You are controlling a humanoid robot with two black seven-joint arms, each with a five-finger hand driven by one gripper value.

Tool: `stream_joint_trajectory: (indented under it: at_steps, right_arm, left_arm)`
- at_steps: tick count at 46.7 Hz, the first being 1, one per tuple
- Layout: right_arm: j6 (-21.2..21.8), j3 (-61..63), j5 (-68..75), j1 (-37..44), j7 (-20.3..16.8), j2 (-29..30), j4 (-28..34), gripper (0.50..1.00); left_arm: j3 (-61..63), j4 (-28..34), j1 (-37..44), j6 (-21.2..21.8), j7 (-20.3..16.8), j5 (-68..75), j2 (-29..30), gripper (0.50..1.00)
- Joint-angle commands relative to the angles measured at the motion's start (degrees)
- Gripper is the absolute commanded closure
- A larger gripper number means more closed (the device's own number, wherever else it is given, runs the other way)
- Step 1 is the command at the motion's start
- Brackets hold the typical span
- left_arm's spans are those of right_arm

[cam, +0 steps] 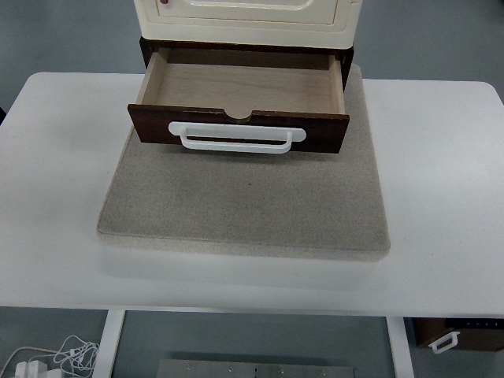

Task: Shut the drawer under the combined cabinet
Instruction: 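Swing the left hand over the drawer toward its front face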

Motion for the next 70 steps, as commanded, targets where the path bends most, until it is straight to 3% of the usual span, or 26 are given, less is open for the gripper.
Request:
stream_joint_trajectory:
  at_steps: [1, 15, 36, 53, 70]
  right_arm:
    - [0.00, 0.00, 0.00, 0.00, 0.00, 0.00, 0.00, 0.548]
    - [0.00, 0.00, 0.00, 0.00, 0.00, 0.00, 0.00, 0.548]
    - [0.00, 0.00, 0.00, 0.00, 0.00, 0.00, 0.00, 0.548]
    - [0.00, 0.00, 0.00, 0.00, 0.00, 0.00, 0.00, 0.548]
    - [0.00, 0.00, 0.00, 0.00, 0.00, 0.00, 0.00, 0.548]
  left_arm:
    - [0.01, -6.76, -0.01, 1.12, 0.01, 2.86, 2.20, 0.508]
    - [0.71, -24.51, -0.19, 2.53, 0.19, 8.67, 6.07, 0.508]
    - [16.17, -45.44, -1.94, 5.52, 0.45, 9.54, 9.42, 0.508]
    - [29.36, -53.79, -3.97, 5.79, 1.24, 18.42, 8.54, 0.516]
    - [38.24, -58.45, -4.41, 4.91, 8.45, 25.27, 4.15, 0.514]
